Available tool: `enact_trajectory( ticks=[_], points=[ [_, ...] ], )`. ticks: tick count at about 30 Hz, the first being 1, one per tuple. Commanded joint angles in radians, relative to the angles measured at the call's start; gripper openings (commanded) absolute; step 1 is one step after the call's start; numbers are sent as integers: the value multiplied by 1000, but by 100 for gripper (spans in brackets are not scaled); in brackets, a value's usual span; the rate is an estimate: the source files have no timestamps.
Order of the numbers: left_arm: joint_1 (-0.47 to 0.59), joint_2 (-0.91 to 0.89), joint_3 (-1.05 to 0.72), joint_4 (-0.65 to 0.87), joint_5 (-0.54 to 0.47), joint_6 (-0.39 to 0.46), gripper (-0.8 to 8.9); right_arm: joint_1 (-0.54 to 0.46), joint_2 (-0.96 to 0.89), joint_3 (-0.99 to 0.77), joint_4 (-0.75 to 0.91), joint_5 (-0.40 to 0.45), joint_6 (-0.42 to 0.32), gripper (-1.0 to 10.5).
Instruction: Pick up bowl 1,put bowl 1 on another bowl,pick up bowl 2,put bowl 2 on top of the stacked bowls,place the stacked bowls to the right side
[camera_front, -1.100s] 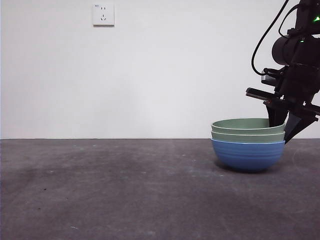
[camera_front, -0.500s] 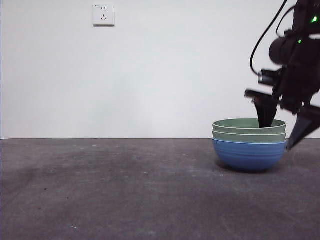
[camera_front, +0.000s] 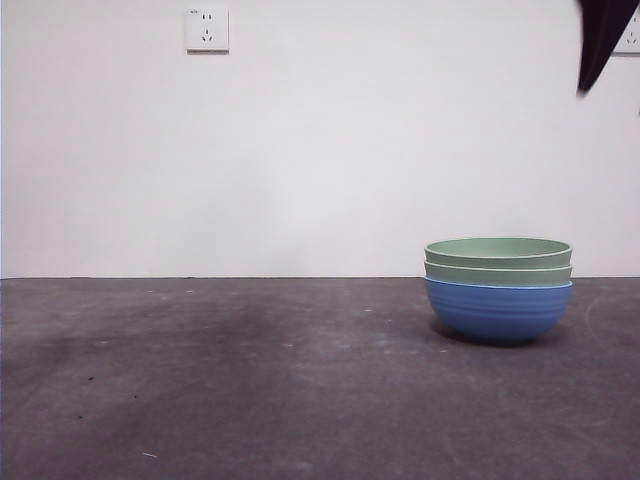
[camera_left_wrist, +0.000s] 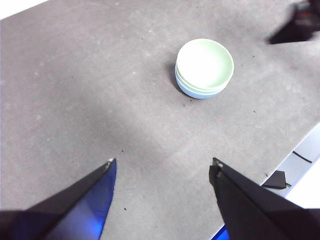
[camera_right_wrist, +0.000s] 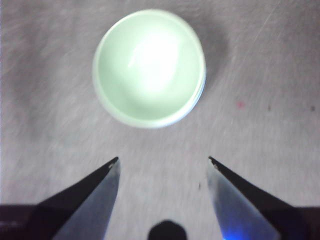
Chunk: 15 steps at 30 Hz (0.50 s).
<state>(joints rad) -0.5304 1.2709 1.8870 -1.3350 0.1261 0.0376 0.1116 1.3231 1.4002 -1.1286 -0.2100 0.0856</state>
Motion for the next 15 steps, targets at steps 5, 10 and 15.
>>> enact_trajectory(
  ticks=[5, 10, 15],
  points=[
    [2, 0, -3, -43, 11, 19, 314, 69, -214, -6, -167, -1, -17, 284],
    [2, 0, -3, -45, 14, 19, 313, 136, -320, -6, -245, -1, -4, 284],
    [2, 0, -3, -46, 69, 19, 306, 171, -385, -6, -245, 0, 31, 263]
  ],
)
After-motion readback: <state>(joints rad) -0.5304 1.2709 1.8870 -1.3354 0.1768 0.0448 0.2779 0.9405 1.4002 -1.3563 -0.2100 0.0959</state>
